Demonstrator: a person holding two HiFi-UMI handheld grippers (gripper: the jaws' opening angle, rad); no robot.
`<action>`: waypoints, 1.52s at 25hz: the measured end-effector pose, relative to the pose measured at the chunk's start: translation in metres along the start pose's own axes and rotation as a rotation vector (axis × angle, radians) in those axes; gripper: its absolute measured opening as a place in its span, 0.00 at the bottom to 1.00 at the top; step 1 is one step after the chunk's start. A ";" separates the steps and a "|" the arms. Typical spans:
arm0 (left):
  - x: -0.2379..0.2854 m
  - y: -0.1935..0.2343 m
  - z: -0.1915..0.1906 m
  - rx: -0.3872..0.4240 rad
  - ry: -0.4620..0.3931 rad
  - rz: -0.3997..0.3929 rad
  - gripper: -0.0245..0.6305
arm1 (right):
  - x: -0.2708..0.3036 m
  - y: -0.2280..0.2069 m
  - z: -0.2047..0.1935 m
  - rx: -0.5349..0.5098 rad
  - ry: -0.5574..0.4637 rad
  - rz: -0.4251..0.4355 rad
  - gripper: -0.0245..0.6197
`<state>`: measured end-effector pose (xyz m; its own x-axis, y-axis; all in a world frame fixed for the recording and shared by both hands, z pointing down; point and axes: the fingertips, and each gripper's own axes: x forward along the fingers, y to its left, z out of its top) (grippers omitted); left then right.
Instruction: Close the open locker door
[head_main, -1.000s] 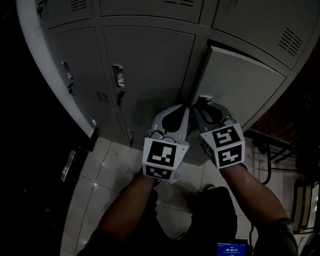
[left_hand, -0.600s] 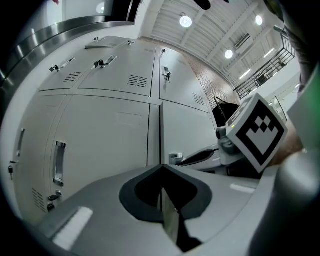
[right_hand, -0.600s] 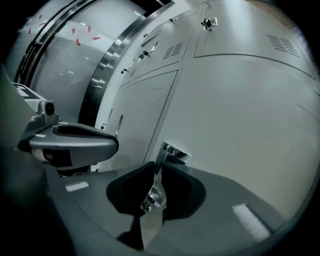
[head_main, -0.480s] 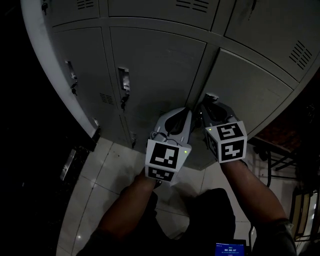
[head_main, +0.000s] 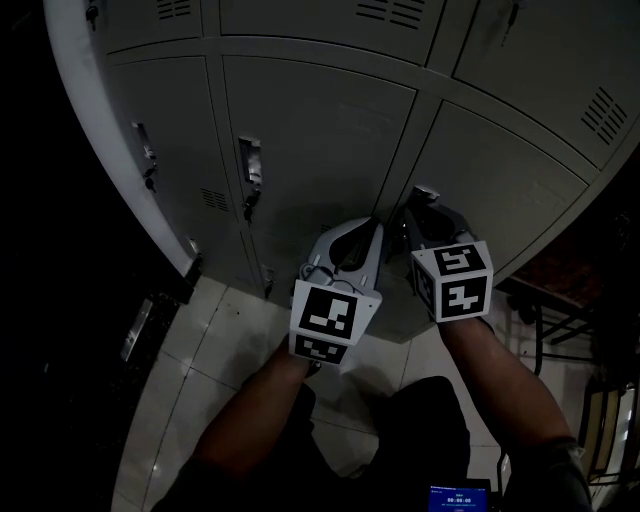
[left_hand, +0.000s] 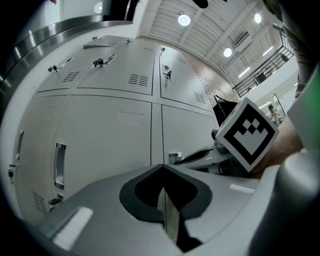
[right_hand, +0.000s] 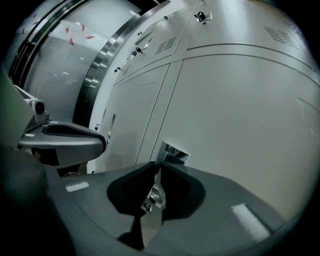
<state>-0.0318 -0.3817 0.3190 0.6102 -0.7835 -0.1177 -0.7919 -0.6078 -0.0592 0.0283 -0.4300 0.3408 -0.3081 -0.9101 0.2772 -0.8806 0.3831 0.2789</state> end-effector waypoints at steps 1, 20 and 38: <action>0.000 0.000 0.000 0.000 0.000 0.001 0.04 | 0.000 0.000 0.000 -0.001 0.003 -0.004 0.10; -0.009 0.004 -0.001 -0.008 0.016 0.005 0.04 | -0.004 0.010 0.000 0.003 -0.007 0.025 0.18; -0.015 -0.021 0.008 0.003 0.035 -0.043 0.04 | -0.045 0.002 -0.018 0.093 -0.013 0.077 0.18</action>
<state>-0.0247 -0.3557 0.3141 0.6439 -0.7609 -0.0799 -0.7651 -0.6405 -0.0661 0.0468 -0.3852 0.3458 -0.3806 -0.8807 0.2820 -0.8835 0.4363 0.1703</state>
